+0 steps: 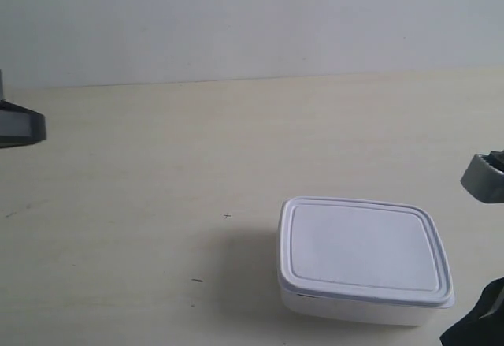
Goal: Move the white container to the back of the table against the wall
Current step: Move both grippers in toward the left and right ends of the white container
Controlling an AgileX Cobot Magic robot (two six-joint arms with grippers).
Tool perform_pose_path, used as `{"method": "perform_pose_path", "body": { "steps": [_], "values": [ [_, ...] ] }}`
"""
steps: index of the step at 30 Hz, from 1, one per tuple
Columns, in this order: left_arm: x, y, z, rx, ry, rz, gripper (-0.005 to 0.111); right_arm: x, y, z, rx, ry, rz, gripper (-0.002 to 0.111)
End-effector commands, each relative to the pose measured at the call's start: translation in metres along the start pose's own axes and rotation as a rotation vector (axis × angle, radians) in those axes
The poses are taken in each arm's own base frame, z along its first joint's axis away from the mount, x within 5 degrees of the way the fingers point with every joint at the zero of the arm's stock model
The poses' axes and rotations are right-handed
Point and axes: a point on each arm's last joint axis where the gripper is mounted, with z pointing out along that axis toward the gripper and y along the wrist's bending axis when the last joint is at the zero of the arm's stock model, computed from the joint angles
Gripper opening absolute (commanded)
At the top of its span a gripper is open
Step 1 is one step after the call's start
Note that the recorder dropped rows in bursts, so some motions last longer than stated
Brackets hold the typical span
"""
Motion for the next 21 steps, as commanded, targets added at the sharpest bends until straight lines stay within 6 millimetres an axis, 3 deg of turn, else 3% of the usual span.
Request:
{"method": "perform_pose_path", "body": {
  "steps": [1, 9, 16, 21],
  "values": [
    [0.011, -0.020, 0.015, 0.083, 0.080, 0.045, 0.000, -0.005, -0.001, 0.005, -0.003, 0.040, 0.025, 0.000],
    [0.047, -0.061, 0.044, 0.197, 0.288, 0.112, 0.000, -0.003, -0.005, 0.012, 0.018, 0.139, 0.068, 0.000],
    [0.091, -0.097, 0.075, 0.229, 0.438, 0.165, 0.000, -0.001, -0.021, 0.010, 0.194, 0.167, 0.089, 0.000],
    [0.119, -0.107, 0.102, 0.200, 0.518, 0.173, 0.000, -0.004, -0.023, 0.015, 0.198, 0.182, 0.112, 0.000]
  ]
}}
